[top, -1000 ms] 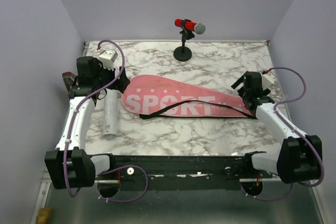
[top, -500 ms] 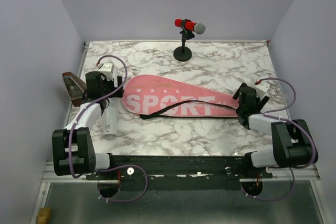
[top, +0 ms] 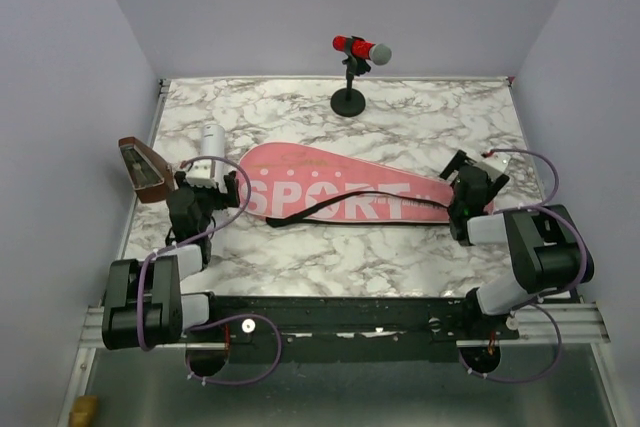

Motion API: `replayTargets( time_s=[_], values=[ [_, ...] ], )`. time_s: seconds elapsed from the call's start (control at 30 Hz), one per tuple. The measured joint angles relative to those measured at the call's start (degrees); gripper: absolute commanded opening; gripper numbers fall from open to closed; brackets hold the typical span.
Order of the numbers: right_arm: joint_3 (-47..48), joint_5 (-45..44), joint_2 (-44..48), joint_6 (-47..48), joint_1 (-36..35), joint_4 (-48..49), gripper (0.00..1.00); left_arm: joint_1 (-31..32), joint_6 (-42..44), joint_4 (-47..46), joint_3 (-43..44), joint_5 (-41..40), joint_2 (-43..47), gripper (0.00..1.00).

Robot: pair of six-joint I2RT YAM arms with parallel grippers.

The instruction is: Pack up the badminton gear

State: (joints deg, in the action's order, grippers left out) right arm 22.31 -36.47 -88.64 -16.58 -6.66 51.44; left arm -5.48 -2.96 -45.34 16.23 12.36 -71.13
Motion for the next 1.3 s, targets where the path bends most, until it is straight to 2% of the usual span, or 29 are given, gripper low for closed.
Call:
replayTargets(
  time_s=[0.17, 0.3, 0.37, 0.53, 0.67, 1.3],
  values=[
    [-5.46, 5.84, 0.17, 3.34, -0.22, 9.38, 1.00, 0.31, -0.02, -16.85, -11.52, 0.04, -2.47, 0.98],
    [-13.92, 11.93, -1.03, 8.76, -3.26, 18.23, 1.00, 0.31, -0.81, -23.17, -11.69, -1.75, -2.80, 0.98],
    [-15.04, 13.16, -4.55, 11.19, -4.33, 22.45, 1.00, 0.39, -1.36, -22.62, -9.07, -3.10, -2.67, 0.98],
    [-10.08, 15.23, -5.07, 10.36, -2.10, 22.88, 1.00, 3.80, -0.39, -18.73, -2.01, -7.39, -2.58, 0.99],
    [-8.44, 16.46, -5.01, 9.16, 0.04, 23.50, 1.00, 4.72, 0.13, -17.11, -1.92, -8.44, -2.58, 0.98],
    [-8.46, 18.16, -5.01, 9.07, 0.02, 23.47, 1.00, 4.74, 0.24, -15.32, -1.99, -9.38, -2.58, 0.98]
  ],
)
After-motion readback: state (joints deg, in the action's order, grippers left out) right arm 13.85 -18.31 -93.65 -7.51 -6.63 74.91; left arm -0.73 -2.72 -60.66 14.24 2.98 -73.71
